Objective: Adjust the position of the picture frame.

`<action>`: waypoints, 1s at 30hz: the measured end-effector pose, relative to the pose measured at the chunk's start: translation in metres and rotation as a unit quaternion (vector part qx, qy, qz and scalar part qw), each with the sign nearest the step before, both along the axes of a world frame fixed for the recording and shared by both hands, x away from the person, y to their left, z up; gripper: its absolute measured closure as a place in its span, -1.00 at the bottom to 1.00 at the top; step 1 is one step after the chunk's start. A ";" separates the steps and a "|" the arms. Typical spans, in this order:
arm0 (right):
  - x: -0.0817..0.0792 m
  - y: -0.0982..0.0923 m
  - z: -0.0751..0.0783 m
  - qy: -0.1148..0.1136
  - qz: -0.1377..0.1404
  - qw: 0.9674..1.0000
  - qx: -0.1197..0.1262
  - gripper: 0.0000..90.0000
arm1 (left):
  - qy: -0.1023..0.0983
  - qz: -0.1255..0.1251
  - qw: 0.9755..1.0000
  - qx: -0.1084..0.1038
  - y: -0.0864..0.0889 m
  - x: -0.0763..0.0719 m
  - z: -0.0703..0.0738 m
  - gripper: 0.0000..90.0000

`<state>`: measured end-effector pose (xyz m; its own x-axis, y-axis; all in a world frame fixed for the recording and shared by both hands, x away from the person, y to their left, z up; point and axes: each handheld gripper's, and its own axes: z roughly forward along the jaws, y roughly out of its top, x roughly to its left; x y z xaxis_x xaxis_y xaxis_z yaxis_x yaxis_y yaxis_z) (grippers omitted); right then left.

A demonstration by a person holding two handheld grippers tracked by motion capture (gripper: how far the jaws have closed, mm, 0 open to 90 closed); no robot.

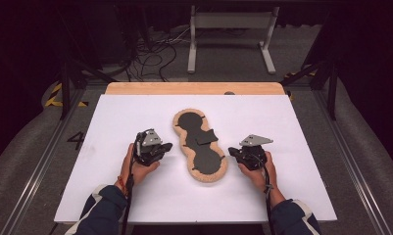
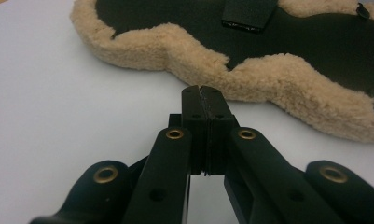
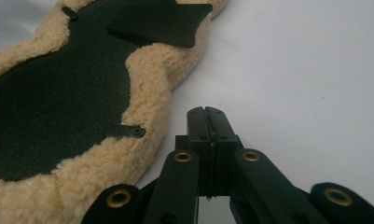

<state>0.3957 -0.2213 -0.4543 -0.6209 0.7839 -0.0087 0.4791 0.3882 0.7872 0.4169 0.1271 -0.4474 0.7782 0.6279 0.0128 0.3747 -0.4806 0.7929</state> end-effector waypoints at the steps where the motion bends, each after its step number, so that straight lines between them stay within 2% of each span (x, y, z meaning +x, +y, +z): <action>1: 0.000 0.003 0.000 -0.001 0.004 1.000 -0.002 1.00 | -0.002 0.001 1.000 0.006 -0.001 0.002 0.000 0.97; 6: 0.001 0.014 -0.002 0.003 0.019 1.000 -0.014 1.00 | 0.006 0.006 1.000 0.002 -0.005 0.009 -0.003 0.96; 8: 0.003 0.018 -0.003 0.001 0.015 1.000 -0.019 1.00 | 0.010 0.005 1.000 0.003 -0.008 0.012 -0.002 0.98; 14: 0.007 0.016 -0.003 0.015 0.030 0.999 -0.001 1.00 | 0.027 0.011 1.000 0.001 -0.017 0.020 -0.006 0.98; 16: 0.007 0.017 -0.003 0.016 0.038 0.999 -0.005 1.00 | 0.028 0.005 1.000 0.013 -0.019 0.021 -0.009 0.96; 19: 0.006 0.019 -0.003 0.021 0.052 0.998 -0.008 1.00 | 0.029 0.008 1.000 0.006 -0.019 0.022 -0.007 0.96; 20: 0.005 0.020 -0.003 0.022 0.056 0.998 -0.008 1.00 | 0.026 0.004 1.000 0.011 -0.018 0.022 -0.007 0.96; 21: 0.005 0.020 -0.003 0.022 0.060 0.998 -0.010 1.00 | 0.032 0.005 0.999 0.008 -0.019 0.022 -0.008 0.96; 25: 0.001 0.022 -0.002 0.024 0.075 0.997 -0.017 1.00 | 0.033 0.002 0.999 0.007 -0.016 0.023 -0.008 0.97; 27: -0.001 0.023 -0.002 0.026 0.087 0.996 -0.018 1.00 | 0.042 0.000 0.999 -0.002 -0.015 0.023 -0.009 0.99; 30: -0.004 0.026 -0.001 0.027 0.100 0.994 -0.022 1.00 | 0.043 -0.006 0.999 -0.002 -0.013 0.024 -0.009 0.99</action>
<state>0.3915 -0.1953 -0.4558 -0.7651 0.6439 -0.0031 0.4294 0.5139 0.7426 0.4414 0.1144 -0.4563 0.7835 0.6188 -0.0573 0.4367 -0.4826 0.7592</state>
